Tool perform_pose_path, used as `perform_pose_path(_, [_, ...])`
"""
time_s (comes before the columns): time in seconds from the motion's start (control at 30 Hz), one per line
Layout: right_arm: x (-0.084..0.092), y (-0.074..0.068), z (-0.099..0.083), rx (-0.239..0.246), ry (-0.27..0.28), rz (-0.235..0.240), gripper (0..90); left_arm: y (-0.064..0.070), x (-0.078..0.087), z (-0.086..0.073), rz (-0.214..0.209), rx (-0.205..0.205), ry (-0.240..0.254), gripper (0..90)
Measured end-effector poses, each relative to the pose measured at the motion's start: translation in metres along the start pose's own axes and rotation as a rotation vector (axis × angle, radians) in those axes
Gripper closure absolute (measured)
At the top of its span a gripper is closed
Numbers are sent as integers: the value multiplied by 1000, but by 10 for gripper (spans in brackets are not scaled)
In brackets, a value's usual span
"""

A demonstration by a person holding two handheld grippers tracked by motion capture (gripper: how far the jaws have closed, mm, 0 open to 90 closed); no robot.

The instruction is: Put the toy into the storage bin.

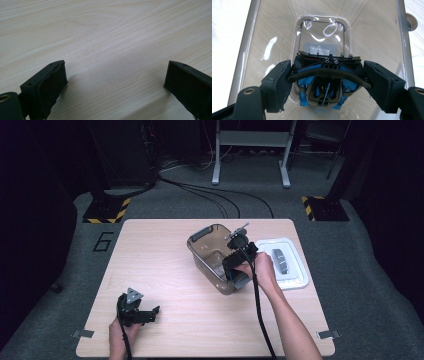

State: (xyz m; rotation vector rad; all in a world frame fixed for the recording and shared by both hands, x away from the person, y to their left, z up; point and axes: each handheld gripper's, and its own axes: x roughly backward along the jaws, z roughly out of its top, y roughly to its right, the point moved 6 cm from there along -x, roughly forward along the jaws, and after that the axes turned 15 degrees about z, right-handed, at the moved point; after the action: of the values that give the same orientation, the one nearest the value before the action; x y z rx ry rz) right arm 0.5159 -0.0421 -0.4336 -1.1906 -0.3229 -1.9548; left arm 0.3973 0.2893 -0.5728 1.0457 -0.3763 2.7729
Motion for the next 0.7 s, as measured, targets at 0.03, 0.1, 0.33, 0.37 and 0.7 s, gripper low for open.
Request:
perform_pose_path(0.03, [0, 0, 0, -2, -3, 1, 242, 0, 0, 0, 0, 0, 0, 39])
perform_pose_path(0.1, [0, 0, -1, 2, -10, 0, 243, 0, 0, 0, 0, 0, 0, 39])
perform_pose_path(0.33, [4, -2, -3, 15, -50, 13, 243, 0, 0, 0, 0, 0, 0, 39])
perform_pose_path(0.37, [4, -2, -3, 31, -56, 16, 242, 0, 0, 0, 0, 0, 0, 39])
perform_pose_path(0.7, [7, -4, -5, 74, -104, 25, 242, 0, 0, 0, 0, 0, 0, 39])
